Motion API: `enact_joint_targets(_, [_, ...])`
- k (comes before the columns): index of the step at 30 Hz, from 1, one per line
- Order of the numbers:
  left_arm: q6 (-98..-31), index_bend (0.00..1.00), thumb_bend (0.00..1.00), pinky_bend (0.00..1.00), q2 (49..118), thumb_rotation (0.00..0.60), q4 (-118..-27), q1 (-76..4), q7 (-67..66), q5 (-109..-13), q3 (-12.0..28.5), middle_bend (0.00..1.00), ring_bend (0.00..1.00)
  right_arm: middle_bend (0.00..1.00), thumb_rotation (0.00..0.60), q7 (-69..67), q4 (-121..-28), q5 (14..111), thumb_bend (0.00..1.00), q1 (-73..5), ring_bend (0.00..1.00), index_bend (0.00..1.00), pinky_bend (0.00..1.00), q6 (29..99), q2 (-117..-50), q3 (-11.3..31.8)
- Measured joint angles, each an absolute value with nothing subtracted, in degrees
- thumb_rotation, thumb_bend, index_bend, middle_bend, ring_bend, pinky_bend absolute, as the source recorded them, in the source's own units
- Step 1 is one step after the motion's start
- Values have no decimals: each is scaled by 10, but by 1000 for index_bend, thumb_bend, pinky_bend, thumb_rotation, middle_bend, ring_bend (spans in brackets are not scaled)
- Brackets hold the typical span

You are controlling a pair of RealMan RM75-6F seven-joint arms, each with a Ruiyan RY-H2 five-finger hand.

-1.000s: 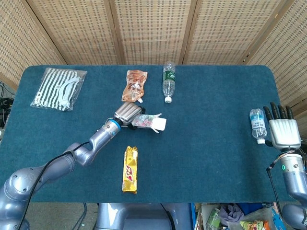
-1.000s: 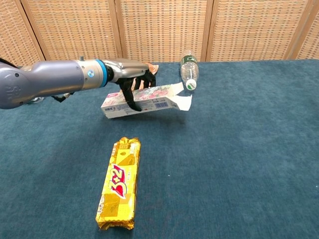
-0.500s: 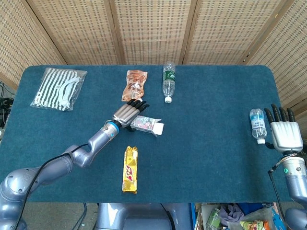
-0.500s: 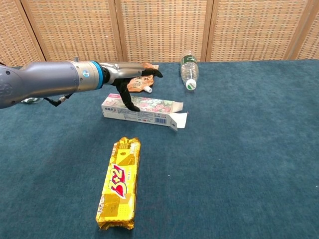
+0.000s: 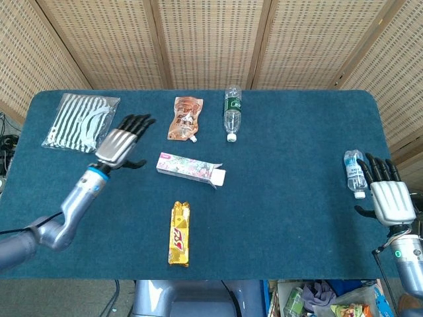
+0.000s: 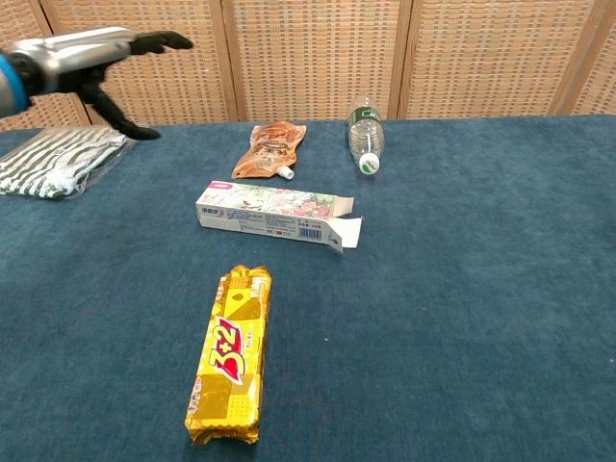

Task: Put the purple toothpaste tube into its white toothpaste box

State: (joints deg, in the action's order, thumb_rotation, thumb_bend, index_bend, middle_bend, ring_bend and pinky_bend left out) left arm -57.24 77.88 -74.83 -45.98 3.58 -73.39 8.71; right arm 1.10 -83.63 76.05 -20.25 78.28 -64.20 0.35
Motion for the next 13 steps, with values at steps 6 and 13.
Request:
enact_joint_targets(6, [-684, 0, 257, 0, 723, 600, -823, -348, 33, -740, 49, 0, 0, 0, 600, -46, -786, 826, 0, -161, 0, 0, 0, 847, -682, -9])
enact_joint_targets(13, [-775, 0, 257, 0, 660, 600, -923, -238, -5, -753, -9, 0, 0, 0, 600, -71, -762, 876, 0, -125, 0, 0, 0, 917, -703, -13])
